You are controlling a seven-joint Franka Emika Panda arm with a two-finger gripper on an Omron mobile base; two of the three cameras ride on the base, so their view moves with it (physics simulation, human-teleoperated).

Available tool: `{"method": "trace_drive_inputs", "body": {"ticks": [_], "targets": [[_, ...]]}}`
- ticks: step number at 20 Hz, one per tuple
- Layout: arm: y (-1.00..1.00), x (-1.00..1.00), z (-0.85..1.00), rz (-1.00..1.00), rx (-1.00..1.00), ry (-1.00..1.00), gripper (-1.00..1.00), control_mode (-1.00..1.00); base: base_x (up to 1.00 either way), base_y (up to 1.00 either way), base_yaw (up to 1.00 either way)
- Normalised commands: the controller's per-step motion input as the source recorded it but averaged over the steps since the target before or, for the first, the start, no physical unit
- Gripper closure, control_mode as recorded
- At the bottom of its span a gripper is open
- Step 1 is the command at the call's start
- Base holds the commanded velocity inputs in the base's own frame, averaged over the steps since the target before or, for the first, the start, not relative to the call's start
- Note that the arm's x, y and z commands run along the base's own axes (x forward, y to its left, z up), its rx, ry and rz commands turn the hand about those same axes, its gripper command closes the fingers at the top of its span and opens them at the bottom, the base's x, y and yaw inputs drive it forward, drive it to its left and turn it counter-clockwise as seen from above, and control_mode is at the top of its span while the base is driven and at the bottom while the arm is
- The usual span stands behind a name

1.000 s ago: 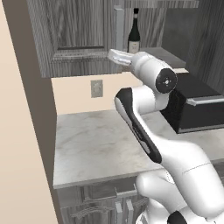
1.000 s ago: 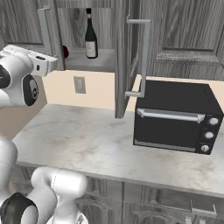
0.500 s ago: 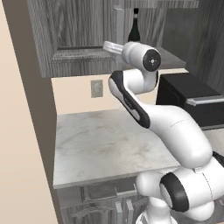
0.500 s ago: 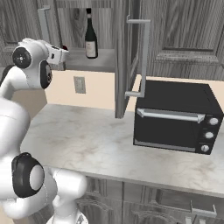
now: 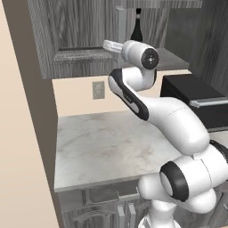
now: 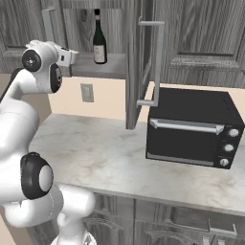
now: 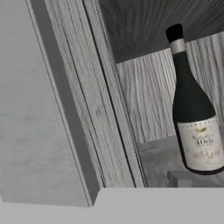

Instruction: Open the cabinet directly in front. Then move the wine and the mug to the dining counter with the jar on it.

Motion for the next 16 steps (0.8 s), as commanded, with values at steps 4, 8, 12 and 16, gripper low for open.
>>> {"method": "trace_drive_inputs", "body": {"ticks": [4,8,12,16], "targets": [[0.05,0.27,0.0,-0.01,0.0,0.0,1.0,-1.0,0.0,0.0,0.0],[0.0,0.0,0.0,0.0,0.0,0.0,1.0,-1.0,0.0,0.0,0.0],[0.04,0.0,0.0,0.0,0.0,0.0,1.0,-1.0,0.0,0.0,0.0],[0.46,-0.22,0.0,0.0,0.0,0.07,1.0,-1.0,0.0,0.0,0.0]]}}
